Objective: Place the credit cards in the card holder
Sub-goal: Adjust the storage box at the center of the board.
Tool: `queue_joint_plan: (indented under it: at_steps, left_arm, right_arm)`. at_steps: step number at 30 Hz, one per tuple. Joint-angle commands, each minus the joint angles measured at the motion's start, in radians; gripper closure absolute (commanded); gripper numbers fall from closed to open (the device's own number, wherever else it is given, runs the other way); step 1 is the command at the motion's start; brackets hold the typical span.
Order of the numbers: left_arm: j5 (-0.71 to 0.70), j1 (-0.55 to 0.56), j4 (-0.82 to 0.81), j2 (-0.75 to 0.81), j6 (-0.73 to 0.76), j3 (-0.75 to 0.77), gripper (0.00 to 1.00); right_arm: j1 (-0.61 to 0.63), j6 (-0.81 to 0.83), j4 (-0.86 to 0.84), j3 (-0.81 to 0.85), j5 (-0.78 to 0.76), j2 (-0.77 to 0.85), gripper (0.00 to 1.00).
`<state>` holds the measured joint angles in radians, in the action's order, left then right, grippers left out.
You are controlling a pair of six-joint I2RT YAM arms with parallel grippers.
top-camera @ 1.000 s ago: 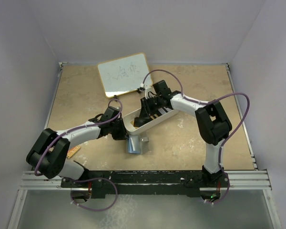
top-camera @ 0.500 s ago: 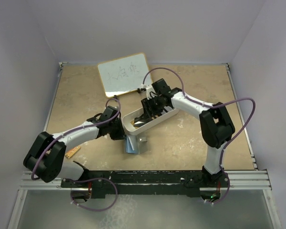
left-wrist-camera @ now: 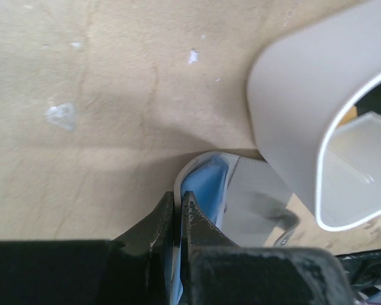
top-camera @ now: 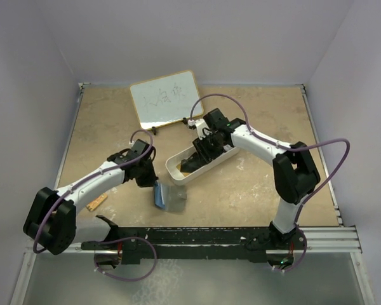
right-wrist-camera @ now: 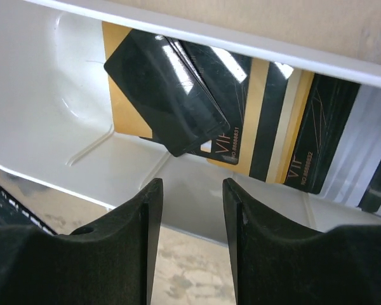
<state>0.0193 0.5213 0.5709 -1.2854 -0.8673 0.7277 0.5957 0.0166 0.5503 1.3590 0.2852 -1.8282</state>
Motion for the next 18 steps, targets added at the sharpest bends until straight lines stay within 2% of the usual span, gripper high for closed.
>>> queue_joint_plan:
  at_steps: [1,6,10,12,14,18]
  left_arm:
    - [-0.156,-0.01,0.131,0.053,0.031,0.094,1.0]
    - [-0.255,-0.024,0.186,0.066,0.046,0.136,1.0]
    - [-0.176,-0.033,0.104,0.061,0.068,0.117,1.0]
    - [-0.126,-0.033,0.071,0.039,0.078,0.119,1.0]
    - [-0.068,-0.033,0.046,0.013,0.083,0.121,1.0]
    - [0.052,-0.034,-0.03,-0.006,0.069,0.077,1.0]
  right_arm:
    - [0.003,0.025,0.18,-0.055,-0.082,0.083,0.55]
    - [0.003,-0.013,0.22,-0.093,-0.176,0.131,0.54]
    - [0.003,-0.019,0.215,-0.032,-0.173,0.146,0.51]
    - [-0.001,-0.024,0.191,0.017,-0.201,0.15,0.45]
    - [-0.02,-0.019,0.169,0.055,-0.206,0.146,0.34]
    - [-0.113,0.018,0.181,0.114,-0.142,0.098,0.14]
